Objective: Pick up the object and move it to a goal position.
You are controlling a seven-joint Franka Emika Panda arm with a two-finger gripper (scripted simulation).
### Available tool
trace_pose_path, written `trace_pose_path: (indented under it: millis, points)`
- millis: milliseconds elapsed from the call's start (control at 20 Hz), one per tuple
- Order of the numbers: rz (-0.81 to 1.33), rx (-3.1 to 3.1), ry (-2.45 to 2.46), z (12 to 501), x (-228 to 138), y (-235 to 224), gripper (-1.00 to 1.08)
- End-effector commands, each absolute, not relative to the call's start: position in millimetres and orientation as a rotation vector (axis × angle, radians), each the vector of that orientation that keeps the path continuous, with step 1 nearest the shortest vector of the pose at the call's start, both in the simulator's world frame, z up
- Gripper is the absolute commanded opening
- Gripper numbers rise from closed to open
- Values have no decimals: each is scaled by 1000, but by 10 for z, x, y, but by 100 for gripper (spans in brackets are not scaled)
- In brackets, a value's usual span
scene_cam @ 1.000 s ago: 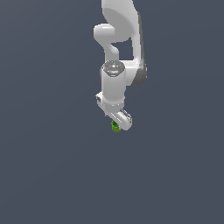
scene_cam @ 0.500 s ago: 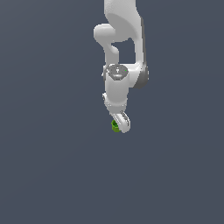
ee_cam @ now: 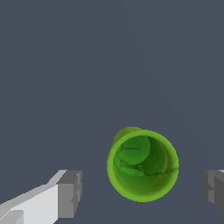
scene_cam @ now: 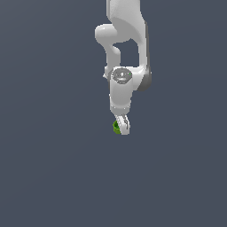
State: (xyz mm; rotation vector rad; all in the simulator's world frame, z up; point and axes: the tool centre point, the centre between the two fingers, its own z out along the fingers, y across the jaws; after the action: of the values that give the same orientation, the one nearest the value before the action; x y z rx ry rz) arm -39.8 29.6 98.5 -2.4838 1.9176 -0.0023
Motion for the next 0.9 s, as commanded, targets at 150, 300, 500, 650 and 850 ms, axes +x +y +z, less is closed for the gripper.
trace_pose_path:
  millis: [150, 300, 500, 650, 850]
  points:
    - [-1, -2422, 1999, 942, -430, 321, 100]
    - [0, -2405, 2020, 930, -439, 328, 100]
    - [0, -2404, 2022, 928, -441, 330, 100]
    - [0, -2404, 2022, 898, -442, 332, 100]
    - [0, -2403, 2024, 767, -447, 331, 100]
